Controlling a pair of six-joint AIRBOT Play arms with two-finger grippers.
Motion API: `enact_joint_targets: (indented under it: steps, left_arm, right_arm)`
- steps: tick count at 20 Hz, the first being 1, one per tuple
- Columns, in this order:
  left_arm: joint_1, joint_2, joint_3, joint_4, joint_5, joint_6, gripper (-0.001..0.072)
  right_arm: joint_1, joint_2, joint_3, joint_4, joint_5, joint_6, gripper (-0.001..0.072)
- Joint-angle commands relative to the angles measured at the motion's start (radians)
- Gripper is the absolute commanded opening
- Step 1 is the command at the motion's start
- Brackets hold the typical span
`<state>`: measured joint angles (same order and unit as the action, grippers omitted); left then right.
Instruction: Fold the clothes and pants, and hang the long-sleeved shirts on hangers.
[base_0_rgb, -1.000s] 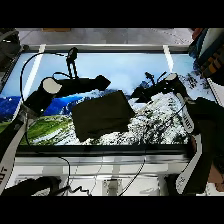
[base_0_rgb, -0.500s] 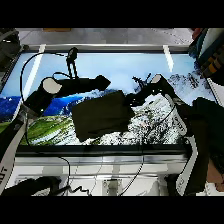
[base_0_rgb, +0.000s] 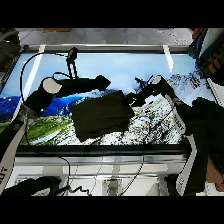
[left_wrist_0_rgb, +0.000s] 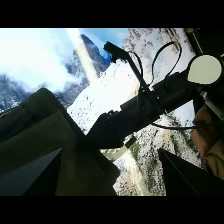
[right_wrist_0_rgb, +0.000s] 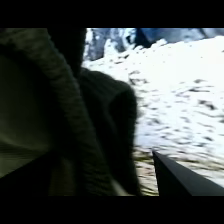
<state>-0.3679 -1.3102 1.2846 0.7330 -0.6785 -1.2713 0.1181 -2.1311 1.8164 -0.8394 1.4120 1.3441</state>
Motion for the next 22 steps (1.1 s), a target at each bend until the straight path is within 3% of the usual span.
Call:
enact_joint_targets:
  steps: [1,4,5,6,7,8,10,11,16,20,22]
  left_arm:
    - [0.001,0.001,0.0,0.0,0.0,0.0,0.0702]
    - [0.009,0.001,0.0,0.001,0.0,0.005,0.0702]
    - [0.013,0.001,0.0,0.005,0.0,0.017,0.07]
    - [0.02,0.002,0.0,0.018,0.0,0.044,0.0689]
    - [0.031,0.005,0.0,0.049,0.0,0.049,0.0592]
    - [0.047,0.011,0.0,0.096,-0.001,0.049,0.0409]
    - [0.094,0.037,0.0,0.199,-0.021,0.049,0.0072]
    - [0.122,0.058,0.0,0.253,-0.038,0.048,0.0023]
    - [0.282,0.221,0.0,0.53,-0.145,0.049,0.0023]
    - [0.37,0.365,0.0,0.879,-0.189,0.048,0.0023]
    - [0.409,0.414,0.0,0.946,-0.192,0.048,0.0024]
  right_arm:
    - [0.035,-0.023,-0.002,0.16,0.022,-0.011,0.0689]
    - [0.114,-0.039,-0.002,0.158,0.006,-0.01,0.0688]
    - [0.143,-0.04,-0.001,0.157,-0.024,-0.011,0.0645]
    - [0.167,-0.038,0.0,0.159,-0.06,-0.012,0.0435]
    - [0.188,-0.033,0.0,0.163,-0.09,-0.011,0.0164]
    - [0.201,-0.027,0.0,0.167,-0.108,-0.01,0.0044]
    - [0.204,-0.011,0.009,0.192,-0.11,-0.011,0.0035]
    - [0.197,-0.002,0.026,0.193,-0.095,-0.011,0.0035]
    - [0.043,0.119,0.136,0.211,-0.043,0.003,0.0034]
    - [-0.198,0.287,0.162,0.209,-0.003,0.082,0.0035]
    - [-0.343,0.372,0.162,0.199,0.022,0.119,0.0035]
